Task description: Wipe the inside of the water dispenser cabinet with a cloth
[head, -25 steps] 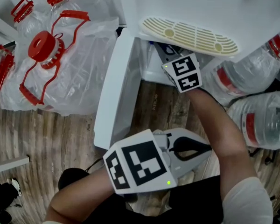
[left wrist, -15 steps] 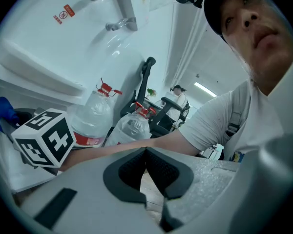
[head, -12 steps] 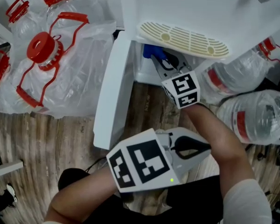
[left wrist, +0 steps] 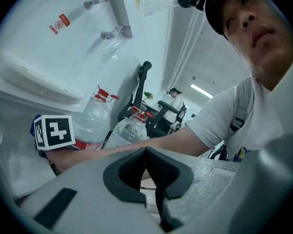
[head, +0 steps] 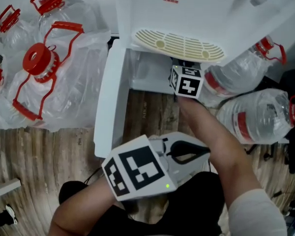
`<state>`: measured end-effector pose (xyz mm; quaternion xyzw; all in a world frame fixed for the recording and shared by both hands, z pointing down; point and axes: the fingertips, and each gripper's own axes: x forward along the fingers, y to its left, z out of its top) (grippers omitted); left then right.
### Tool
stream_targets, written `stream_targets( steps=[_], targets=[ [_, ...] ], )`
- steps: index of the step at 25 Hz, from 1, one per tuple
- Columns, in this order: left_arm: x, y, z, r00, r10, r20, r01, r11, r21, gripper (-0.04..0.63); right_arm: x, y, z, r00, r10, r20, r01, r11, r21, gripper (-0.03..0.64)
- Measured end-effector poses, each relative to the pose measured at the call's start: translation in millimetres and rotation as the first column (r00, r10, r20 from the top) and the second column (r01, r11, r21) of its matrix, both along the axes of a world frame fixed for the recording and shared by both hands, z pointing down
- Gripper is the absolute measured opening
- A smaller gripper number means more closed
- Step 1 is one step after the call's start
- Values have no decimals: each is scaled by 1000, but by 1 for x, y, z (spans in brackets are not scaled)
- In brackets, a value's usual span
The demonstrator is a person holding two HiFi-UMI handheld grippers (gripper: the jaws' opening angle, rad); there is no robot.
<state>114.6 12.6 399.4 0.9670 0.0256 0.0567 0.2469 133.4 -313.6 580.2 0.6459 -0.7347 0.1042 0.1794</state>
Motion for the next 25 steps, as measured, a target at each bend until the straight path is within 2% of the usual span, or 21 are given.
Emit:
stream_targets(
  steps=[2,9,12,16,25],
  targets=[
    [-3,-3,-5,1000,-5,-11,5,1000,2,3,8,-4,-2,997,73,9,-72,997,-13,83],
    [-13,4,-20,999,28,-37,-28,1000,-4,3,17,-5,-17,978,207,3,-206,978,-30,83],
    [-18,12,-23,996,72,-43,-73,997,-28,3,17,4,-16,977,213,-12,-214,976,-41,83],
    [-19,20,-26,994,101,-43,-102,994,-24,2,30,22,-8,974,223,-44,-226,972,-69,83],
    [-21,20,-25,994,102,-47,-103,995,-18,3,15,43,2,989,132,-66,-139,984,-115,84]
  ],
)
